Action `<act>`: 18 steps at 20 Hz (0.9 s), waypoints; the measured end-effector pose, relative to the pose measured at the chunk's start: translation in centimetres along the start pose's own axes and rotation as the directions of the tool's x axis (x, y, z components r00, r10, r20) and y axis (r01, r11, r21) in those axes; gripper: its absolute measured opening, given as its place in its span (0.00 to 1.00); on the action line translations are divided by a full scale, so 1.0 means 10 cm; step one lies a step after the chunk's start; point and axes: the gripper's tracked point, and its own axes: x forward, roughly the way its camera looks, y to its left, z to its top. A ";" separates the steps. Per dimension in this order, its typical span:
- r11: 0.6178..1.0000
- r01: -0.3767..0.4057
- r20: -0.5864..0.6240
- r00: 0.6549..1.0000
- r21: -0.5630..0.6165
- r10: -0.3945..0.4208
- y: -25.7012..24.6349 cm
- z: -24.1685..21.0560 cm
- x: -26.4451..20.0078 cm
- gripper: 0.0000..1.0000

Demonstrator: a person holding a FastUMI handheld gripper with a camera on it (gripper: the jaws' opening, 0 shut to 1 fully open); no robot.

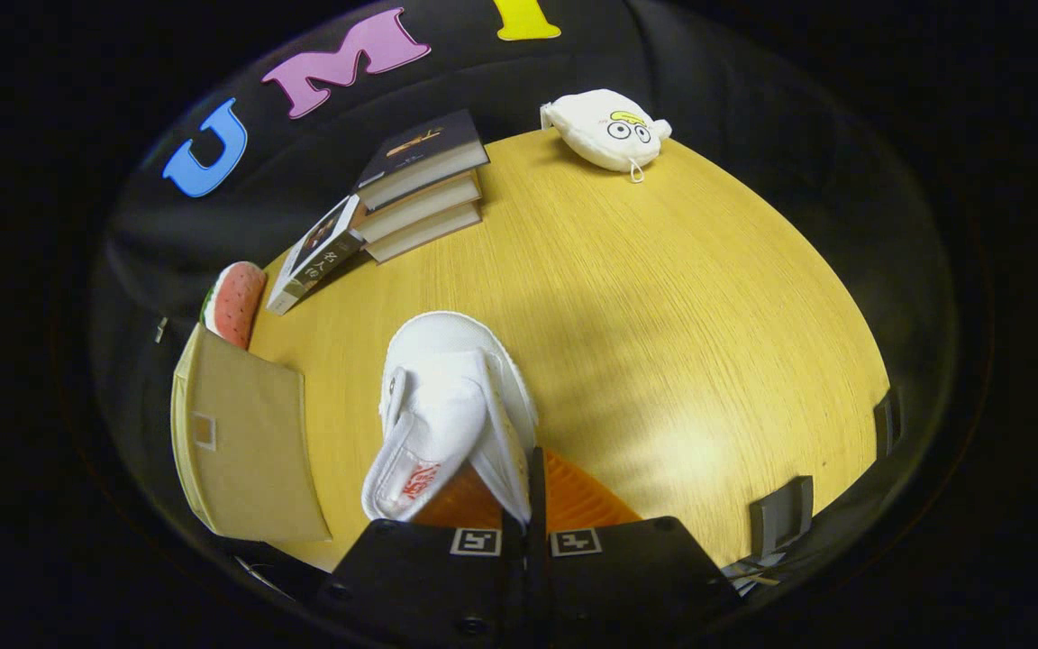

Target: Open the storage box then place both shoes into the box .Put the left shoe in first, then the right shoe, with the right side of both shoes facing outward in a uniform manner.

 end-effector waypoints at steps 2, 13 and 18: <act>0.999 -0.033 -0.011 0.999 0.008 0.033 0.30 0.12 -0.17 0.05; 0.977 -0.212 -0.049 0.976 -0.012 0.211 2.25 0.38 -0.82 0.05; 0.977 -0.212 -0.148 0.967 -0.019 0.207 2.91 0.01 -0.72 0.05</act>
